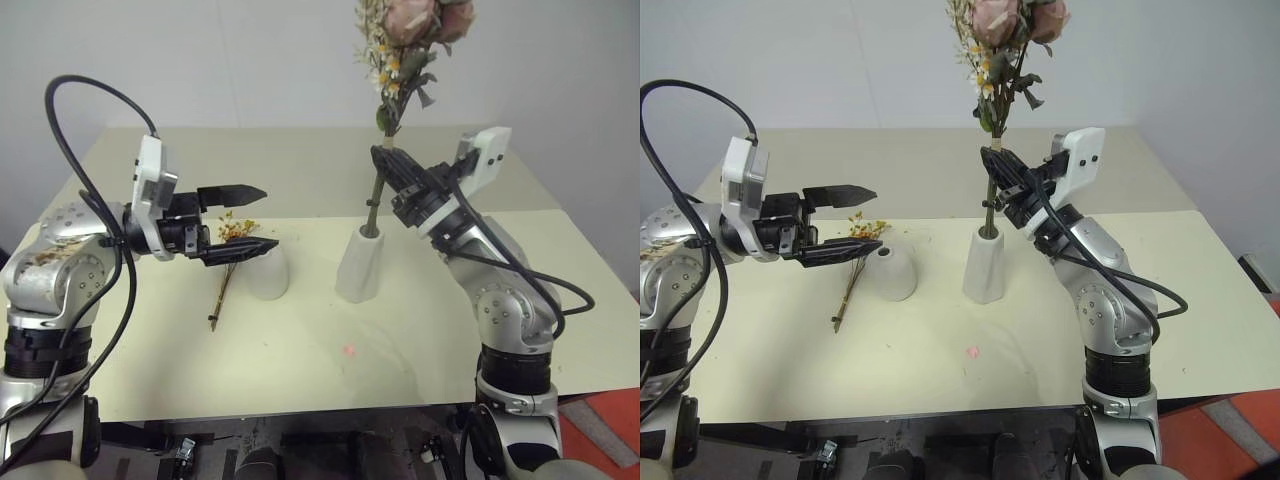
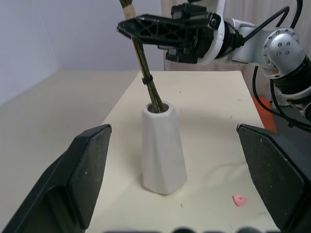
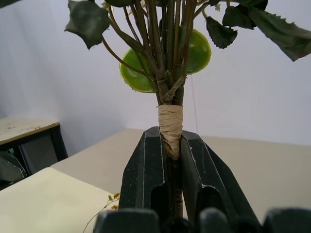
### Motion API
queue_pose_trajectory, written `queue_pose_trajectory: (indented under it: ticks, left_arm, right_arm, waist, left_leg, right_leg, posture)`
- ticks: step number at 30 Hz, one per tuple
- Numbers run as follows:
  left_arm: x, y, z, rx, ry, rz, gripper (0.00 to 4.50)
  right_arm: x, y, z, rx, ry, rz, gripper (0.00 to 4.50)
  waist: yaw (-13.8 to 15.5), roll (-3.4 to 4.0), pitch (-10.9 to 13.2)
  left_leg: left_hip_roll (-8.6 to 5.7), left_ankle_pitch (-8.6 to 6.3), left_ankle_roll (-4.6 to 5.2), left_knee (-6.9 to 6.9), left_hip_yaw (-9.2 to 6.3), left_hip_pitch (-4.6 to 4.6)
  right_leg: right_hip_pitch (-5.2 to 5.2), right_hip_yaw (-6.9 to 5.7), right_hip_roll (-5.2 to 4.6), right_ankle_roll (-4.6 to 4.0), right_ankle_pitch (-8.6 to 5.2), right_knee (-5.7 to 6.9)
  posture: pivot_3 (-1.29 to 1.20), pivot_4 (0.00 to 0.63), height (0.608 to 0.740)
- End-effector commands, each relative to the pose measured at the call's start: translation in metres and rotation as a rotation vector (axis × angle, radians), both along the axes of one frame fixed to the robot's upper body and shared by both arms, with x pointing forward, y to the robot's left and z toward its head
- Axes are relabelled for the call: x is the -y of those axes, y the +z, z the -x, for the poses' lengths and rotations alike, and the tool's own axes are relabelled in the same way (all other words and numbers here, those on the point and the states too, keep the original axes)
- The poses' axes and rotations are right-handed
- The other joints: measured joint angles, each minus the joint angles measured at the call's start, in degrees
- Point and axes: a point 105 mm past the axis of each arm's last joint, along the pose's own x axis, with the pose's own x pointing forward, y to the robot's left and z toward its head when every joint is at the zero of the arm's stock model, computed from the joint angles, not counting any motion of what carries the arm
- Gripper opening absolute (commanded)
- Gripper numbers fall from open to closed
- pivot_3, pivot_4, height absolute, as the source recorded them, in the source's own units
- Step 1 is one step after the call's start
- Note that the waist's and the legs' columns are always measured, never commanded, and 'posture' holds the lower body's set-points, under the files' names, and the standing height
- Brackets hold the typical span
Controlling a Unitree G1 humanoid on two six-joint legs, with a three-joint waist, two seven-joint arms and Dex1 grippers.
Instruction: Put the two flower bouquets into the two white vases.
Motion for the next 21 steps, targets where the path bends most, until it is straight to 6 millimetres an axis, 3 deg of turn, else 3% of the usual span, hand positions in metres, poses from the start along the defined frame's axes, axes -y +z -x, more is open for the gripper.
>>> queue_pose_trajectory:
  ticks: [1,21]
  left_arm:
    - [-0.006,0.010,0.006,0.058,0.004,0.004,4.50]
    - [-0.004,0.007,0.007,0.047,0.003,0.002,4.50]
  right_arm:
    - [-0.001,0.006,0.010,0.061,0.000,-0.007,0.19]
    - [-0.006,-0.020,0.012,0.041,-0.035,0.037,0.19]
  waist:
    - [0.0,0.00,0.0]
    - [0.0,0.00,0.0]
  left_leg:
    - [0.00,0.00,0.00,0.00,0.00,0.00]
    - [0.00,0.00,0.00,0.00,0.00,0.00]
  right_leg:
    - [0.00,0.00,0.00,0.00,0.00,0.00]
    - [0.00,0.00,0.00,0.00,0.00,0.00]
  posture:
    - [0.00,0.150,0.740]
    - [0.00,0.150,0.740]
